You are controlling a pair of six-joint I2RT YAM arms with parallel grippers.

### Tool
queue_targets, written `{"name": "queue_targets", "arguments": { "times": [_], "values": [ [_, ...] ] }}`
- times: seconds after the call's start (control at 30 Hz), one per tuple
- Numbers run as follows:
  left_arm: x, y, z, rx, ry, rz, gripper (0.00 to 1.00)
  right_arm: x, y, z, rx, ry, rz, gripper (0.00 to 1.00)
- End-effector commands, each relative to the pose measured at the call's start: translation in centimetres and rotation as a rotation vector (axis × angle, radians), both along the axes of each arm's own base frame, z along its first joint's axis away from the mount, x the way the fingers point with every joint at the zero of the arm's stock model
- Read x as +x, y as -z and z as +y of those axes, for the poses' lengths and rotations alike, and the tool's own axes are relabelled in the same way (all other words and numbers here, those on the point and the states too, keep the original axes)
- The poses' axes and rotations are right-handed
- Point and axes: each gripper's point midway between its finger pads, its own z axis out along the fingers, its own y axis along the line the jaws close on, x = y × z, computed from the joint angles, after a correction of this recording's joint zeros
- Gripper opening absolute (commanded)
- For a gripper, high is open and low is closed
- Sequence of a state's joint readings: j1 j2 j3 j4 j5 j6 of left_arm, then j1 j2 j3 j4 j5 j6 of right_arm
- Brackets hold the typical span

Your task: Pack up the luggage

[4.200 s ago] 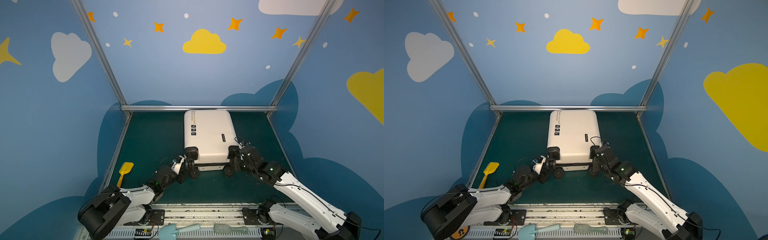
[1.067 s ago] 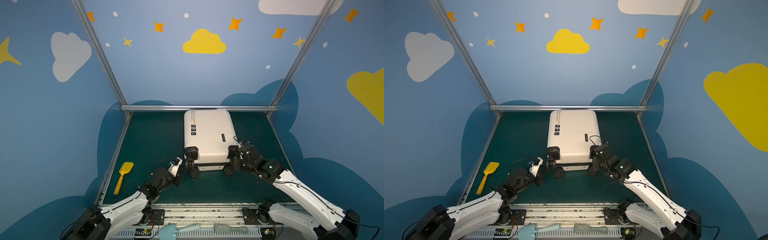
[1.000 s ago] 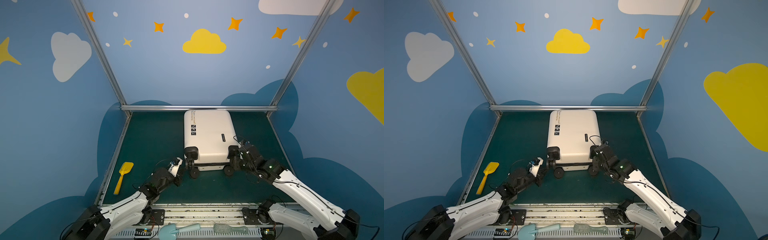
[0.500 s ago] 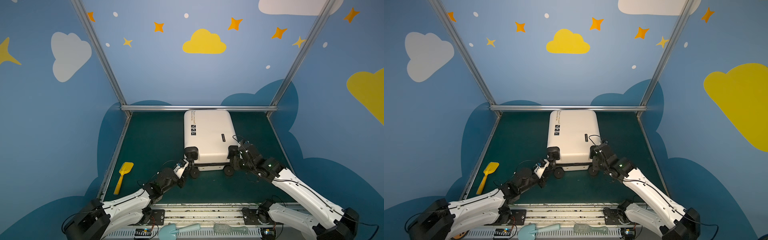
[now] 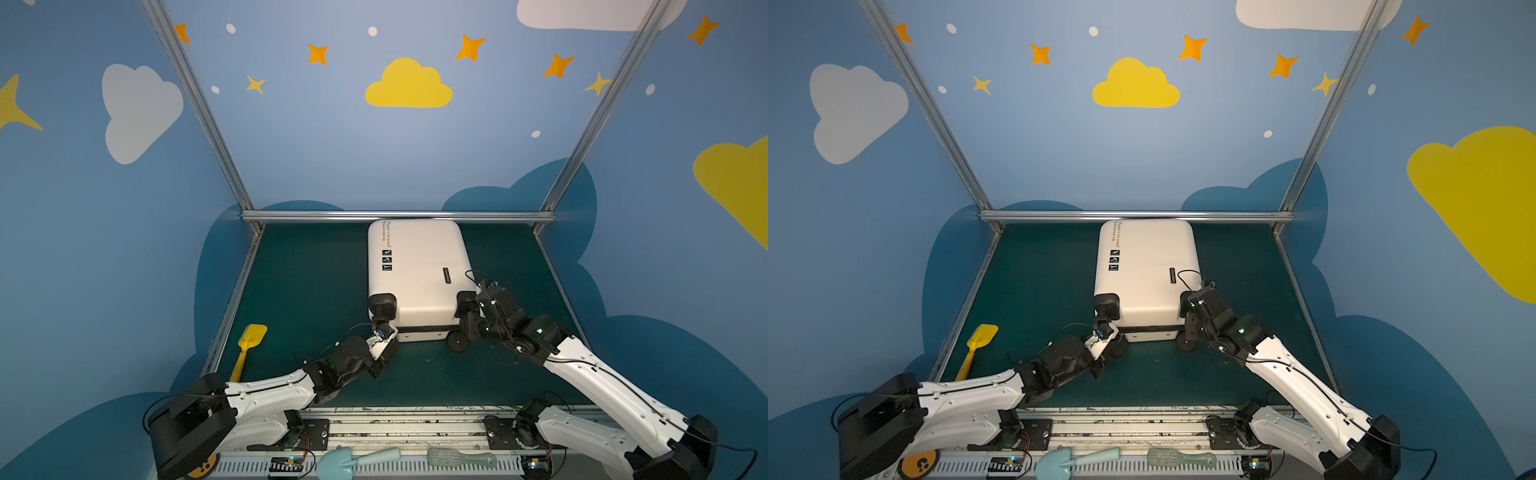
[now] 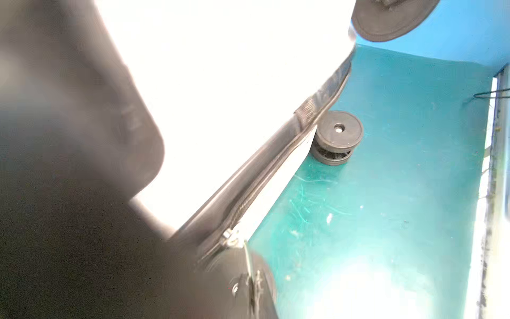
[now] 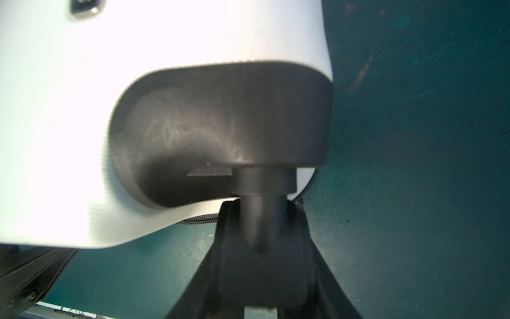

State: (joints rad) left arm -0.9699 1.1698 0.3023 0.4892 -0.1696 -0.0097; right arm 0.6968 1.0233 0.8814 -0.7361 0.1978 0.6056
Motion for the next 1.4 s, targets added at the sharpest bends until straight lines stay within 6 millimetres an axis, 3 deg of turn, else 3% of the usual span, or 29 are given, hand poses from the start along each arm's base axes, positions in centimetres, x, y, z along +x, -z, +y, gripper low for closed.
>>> {"name": "queue_targets", "arguments": {
  "times": [0.0, 0.37, 0.53, 0.67, 0.73, 0.93, 1.13, 1.23, 1.37],
  "values": [
    [-3.2, -3.4, -5.3, -0.115, 0.25, -0.047, 0.03, -1.0, 2.1, 3.7, 0.088, -0.115, 0.101, 0.0],
    [-4.0, -3.4, -12.8, -0.151, 0.391, -0.03, 0.03, -1.0, 1.4, 3.9, 0.098, -0.124, 0.085, 0.0],
    [-3.9, -3.3, -13.9, -0.163, 0.379, -0.034, 0.03, -0.8, 0.5, 3.4, 0.085, -0.124, 0.053, 0.0],
    [-3.4, -3.5, -12.3, -0.17, 0.31, -0.049, 0.03, -0.4, 0.1, 2.6, 0.079, -0.103, 0.01, 0.0],
    [-3.0, -3.8, -11.0, -0.17, 0.254, -0.052, 0.09, -0.3, 0.1, 2.5, 0.084, -0.1, 0.008, 0.0],
    [-2.0, -5.0, -6.5, -0.149, 0.099, -0.094, 0.63, 0.1, 0.1, 3.3, 0.109, -0.115, 0.011, 0.0],
    [-1.7, -4.7, -1.5, -0.129, -0.042, -0.109, 0.93, 0.9, -2.0, 4.2, 0.122, -0.147, -0.029, 0.0],
    [-1.9, -4.3, 0.6, -0.156, -0.094, -0.105, 0.99, 1.4, -3.4, 4.4, 0.121, -0.156, -0.056, 0.0],
    [-1.9, -3.3, 2.3, -0.154, -0.149, -0.079, 1.0, 1.7, -4.6, 4.8, 0.135, -0.167, -0.079, 0.0]
  ]
}}
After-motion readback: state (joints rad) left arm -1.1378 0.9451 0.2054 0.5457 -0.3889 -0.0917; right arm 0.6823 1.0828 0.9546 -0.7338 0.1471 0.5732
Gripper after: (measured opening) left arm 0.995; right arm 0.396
